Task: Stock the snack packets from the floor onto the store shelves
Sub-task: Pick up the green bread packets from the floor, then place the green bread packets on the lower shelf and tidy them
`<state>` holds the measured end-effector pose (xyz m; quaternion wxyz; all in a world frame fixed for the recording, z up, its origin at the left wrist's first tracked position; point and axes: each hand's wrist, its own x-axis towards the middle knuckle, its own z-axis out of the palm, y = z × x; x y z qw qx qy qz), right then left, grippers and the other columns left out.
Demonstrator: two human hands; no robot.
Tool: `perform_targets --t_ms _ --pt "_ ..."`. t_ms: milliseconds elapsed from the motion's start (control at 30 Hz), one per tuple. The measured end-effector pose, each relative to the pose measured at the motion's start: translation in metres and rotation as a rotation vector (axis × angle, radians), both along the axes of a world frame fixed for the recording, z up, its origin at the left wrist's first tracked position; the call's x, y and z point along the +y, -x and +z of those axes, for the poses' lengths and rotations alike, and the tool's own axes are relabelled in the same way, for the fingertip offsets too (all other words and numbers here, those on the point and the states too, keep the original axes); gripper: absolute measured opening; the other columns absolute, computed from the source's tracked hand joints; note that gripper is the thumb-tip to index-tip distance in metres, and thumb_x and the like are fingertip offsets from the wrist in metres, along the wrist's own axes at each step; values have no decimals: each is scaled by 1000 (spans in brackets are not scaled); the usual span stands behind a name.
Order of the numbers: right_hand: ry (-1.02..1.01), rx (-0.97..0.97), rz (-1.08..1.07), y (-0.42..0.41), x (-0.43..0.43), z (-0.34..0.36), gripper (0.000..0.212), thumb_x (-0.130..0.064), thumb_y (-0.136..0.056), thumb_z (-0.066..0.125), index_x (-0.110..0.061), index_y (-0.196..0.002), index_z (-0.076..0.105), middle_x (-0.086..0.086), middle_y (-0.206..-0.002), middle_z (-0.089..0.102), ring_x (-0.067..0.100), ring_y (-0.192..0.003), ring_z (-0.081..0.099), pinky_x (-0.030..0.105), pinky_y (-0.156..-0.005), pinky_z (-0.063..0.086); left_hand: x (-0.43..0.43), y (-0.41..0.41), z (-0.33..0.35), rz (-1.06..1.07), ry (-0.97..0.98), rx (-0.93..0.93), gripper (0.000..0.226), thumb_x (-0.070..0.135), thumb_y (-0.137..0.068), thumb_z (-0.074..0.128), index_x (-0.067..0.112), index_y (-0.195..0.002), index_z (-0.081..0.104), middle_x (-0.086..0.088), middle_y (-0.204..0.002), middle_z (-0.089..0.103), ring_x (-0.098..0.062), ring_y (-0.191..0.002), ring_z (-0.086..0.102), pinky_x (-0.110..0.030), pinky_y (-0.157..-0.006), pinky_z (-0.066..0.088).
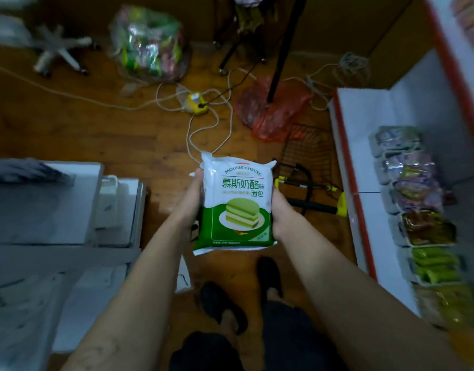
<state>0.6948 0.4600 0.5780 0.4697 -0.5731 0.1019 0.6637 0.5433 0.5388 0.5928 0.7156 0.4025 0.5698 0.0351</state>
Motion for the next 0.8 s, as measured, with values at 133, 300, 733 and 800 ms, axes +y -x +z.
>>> perform_targets --t_ms 133,300,733,800 --pt "-29 1 -84 -11 -32 43 56 -62 -90 48 -14 -85 77 14 -103 73 33 -90 68 47 -94 51 -17 -10 44 -57 -74 22 73 79 -90 29 23 -110 70 -7 -92 73 -20 -77 64 -34 -76 48" --pt "-112 37 -158 -30 -72 88 55 -59 -90 50 -12 -82 78 14 -95 75 30 -79 71 42 -84 54 -51 -33 83 -174 -76 -48 65 75 -94 25 31 -100 73 3 -82 79 -21 -86 70 -42 -86 53" --pt "-176 -153 -389 -139 -234 157 69 -74 -77 56 -14 -104 77 15 -111 72 35 -105 67 52 -100 48 -181 -187 166 -470 46 -347 67 52 -106 14 11 -96 66 -7 -74 78 -20 -61 75 -27 -47 57" --pt "-200 -205 -446 -163 -269 170 65 -71 -80 54 -14 -106 75 14 -110 72 33 -105 67 48 -96 51 -210 -219 178 -543 40 -386 66 53 -105 14 11 -95 64 -6 -70 77 -19 -58 74 -27 -46 56"
